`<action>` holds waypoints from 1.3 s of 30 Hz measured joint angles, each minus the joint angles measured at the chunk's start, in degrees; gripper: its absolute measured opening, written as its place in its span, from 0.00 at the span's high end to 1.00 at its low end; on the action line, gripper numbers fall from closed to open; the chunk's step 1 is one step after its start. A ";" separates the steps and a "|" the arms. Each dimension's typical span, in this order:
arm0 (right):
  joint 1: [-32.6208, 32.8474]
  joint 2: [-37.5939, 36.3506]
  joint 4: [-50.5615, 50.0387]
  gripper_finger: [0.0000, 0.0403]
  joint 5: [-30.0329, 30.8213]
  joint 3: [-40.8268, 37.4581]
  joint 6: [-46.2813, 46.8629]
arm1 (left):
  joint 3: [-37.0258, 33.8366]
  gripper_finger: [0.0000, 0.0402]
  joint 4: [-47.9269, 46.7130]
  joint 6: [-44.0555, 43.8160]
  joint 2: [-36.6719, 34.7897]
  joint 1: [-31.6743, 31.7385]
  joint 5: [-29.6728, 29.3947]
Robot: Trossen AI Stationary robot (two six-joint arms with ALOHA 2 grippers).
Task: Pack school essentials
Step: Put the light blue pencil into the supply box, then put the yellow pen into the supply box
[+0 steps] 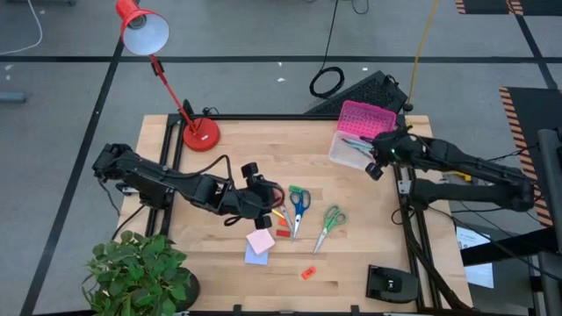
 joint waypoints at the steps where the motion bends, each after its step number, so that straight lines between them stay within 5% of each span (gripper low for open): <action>1: -1.25 0.50 0.10 0.95 -0.96 0.00 -0.70 | 0.01 0.51 0.45 0.34 0.00 0.26 0.79; 13: -13.07 6.89 5.69 0.95 -11.15 -0.02 -7.98 | 0.04 0.51 2.96 4.55 0.00 0.98 2.42; 22: -17.51 10.58 7.52 0.94 -12.84 -0.02 -10.11 | 0.04 0.51 3.05 5.76 0.00 2.16 2.50; 39: -19.07 14.62 6.04 0.77 -8.33 -0.07 -10.37 | 0.04 0.51 3.05 5.76 0.00 3.39 4.08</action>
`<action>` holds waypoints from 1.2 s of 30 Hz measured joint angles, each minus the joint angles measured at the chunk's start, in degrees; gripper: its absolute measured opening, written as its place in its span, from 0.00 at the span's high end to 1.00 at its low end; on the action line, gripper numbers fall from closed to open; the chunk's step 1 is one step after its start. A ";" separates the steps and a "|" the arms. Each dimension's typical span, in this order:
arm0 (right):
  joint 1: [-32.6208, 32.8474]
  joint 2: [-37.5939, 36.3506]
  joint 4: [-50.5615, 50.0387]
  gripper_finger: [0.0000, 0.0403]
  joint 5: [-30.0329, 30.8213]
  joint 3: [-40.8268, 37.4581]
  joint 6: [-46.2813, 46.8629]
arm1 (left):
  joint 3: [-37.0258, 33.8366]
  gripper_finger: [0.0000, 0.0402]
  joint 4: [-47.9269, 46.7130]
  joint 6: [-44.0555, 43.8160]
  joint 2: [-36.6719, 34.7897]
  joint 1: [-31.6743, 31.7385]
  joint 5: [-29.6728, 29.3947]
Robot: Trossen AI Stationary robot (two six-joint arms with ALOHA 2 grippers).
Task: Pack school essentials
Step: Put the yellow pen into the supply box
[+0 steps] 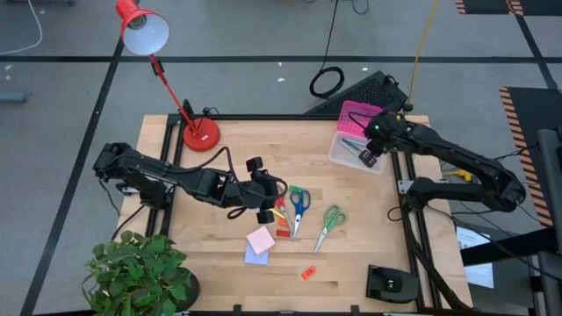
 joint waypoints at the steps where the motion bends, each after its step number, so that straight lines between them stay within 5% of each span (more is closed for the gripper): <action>1: 0.35 -0.29 0.23 0.77 -1.43 0.00 0.27 | 0.00 0.51 0.00 0.00 0.00 0.00 0.00; 6: 3.94 -2.52 1.05 0.77 -8.91 0.00 3.36 | 0.00 0.51 -0.01 -0.06 0.00 0.00 1.04; 16: 22.65 -6.58 3.32 0.78 -8.94 0.00 14.06 | 0.02 0.51 -0.06 -1.07 0.00 0.02 4.37; 24: 39.71 -6.27 14.20 0.78 -7.20 -2.09 17.98 | 0.07 0.51 -2.01 -6.05 2.74 -1.00 5.12; 36: 46.53 -5.97 18.67 0.78 -7.29 -3.61 13.60 | 0.04 0.51 -10.61 -4.50 13.56 -3.43 12.30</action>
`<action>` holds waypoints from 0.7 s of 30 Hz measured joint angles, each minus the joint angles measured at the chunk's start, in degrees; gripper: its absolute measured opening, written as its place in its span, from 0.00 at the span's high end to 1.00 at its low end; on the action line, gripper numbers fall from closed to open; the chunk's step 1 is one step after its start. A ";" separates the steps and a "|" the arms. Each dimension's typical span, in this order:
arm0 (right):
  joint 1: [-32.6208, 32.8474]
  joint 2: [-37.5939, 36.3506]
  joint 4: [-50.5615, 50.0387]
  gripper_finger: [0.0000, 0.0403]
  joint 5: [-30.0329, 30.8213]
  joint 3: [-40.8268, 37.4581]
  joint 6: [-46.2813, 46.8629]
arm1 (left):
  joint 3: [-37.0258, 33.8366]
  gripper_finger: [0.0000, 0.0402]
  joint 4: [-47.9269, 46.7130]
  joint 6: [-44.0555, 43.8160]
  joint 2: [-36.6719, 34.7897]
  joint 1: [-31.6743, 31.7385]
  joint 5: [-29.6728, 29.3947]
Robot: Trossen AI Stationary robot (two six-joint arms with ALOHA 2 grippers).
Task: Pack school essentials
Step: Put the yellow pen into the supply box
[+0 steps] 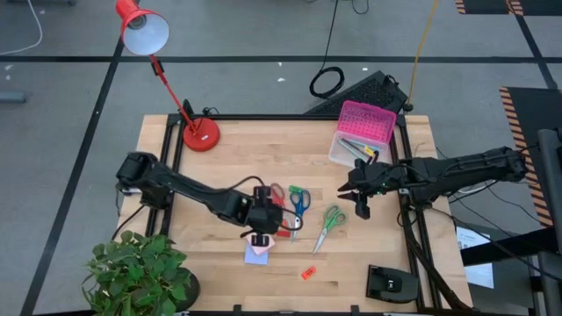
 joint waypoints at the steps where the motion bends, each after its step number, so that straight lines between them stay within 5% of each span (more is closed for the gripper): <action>1: 0.00 0.00 0.02 0.78 0.00 0.00 -0.21 | 0.00 0.51 -0.60 0.23 0.84 0.16 0.84; 11: 0.00 0.00 0.02 0.78 0.01 0.00 -1.49 | 0.00 0.52 -4.17 7.37 5.86 3.80 4.72; 21: -0.02 0.00 -0.09 0.78 -0.01 0.00 -1.75 | 0.00 0.69 -2.82 8.93 8.04 8.71 8.94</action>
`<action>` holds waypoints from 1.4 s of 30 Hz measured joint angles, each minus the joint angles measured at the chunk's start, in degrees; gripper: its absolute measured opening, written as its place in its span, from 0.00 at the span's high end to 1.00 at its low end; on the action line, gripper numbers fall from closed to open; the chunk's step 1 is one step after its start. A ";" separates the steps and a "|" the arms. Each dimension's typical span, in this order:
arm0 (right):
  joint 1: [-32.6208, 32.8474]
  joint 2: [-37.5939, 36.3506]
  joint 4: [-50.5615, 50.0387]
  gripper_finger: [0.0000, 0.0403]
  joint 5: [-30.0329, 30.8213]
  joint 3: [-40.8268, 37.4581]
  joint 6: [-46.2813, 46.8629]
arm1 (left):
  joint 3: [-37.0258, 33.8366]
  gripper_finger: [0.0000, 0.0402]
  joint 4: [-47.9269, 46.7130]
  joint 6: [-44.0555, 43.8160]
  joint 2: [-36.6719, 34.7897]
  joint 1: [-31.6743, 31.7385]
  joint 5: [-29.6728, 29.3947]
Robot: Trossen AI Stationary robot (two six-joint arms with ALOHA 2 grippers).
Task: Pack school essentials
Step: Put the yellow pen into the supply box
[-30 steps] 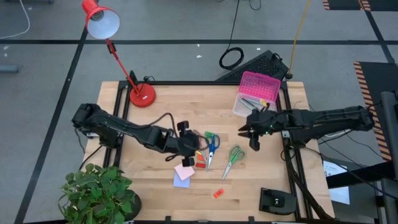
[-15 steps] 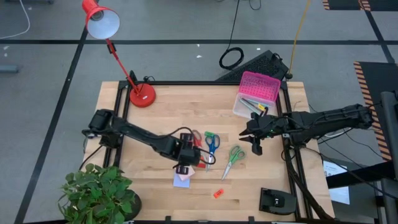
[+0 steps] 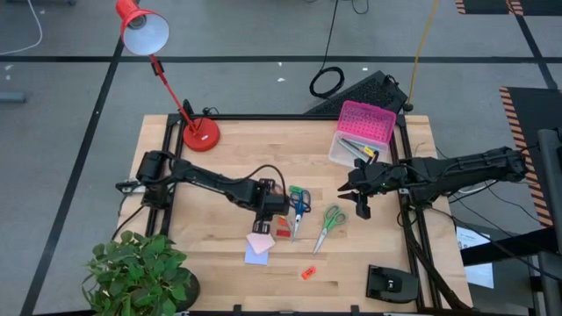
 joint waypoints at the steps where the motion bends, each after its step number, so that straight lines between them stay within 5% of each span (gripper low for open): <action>1: 0.00 0.00 -0.07 0.78 0.00 0.00 -0.15 | -0.01 0.70 -0.34 0.18 0.19 0.07 -0.01; 14: 0.00 0.00 -0.43 0.78 -0.01 0.00 -0.57 | -0.18 0.71 2.29 1.65 3.88 -0.56 -3.88; 28: 0.00 0.00 -0.39 0.78 -0.01 0.00 -0.79 | -3.90 0.72 5.27 2.57 3.34 -0.52 -0.85; 38: 0.00 0.00 -0.37 0.78 -0.02 0.00 -1.03 | -4.07 0.93 4.97 2.46 3.49 -0.61 -0.59; 42: 0.00 0.00 -0.37 0.78 0.00 0.00 -1.25 | -4.12 0.94 3.74 2.44 2.73 -0.67 -0.63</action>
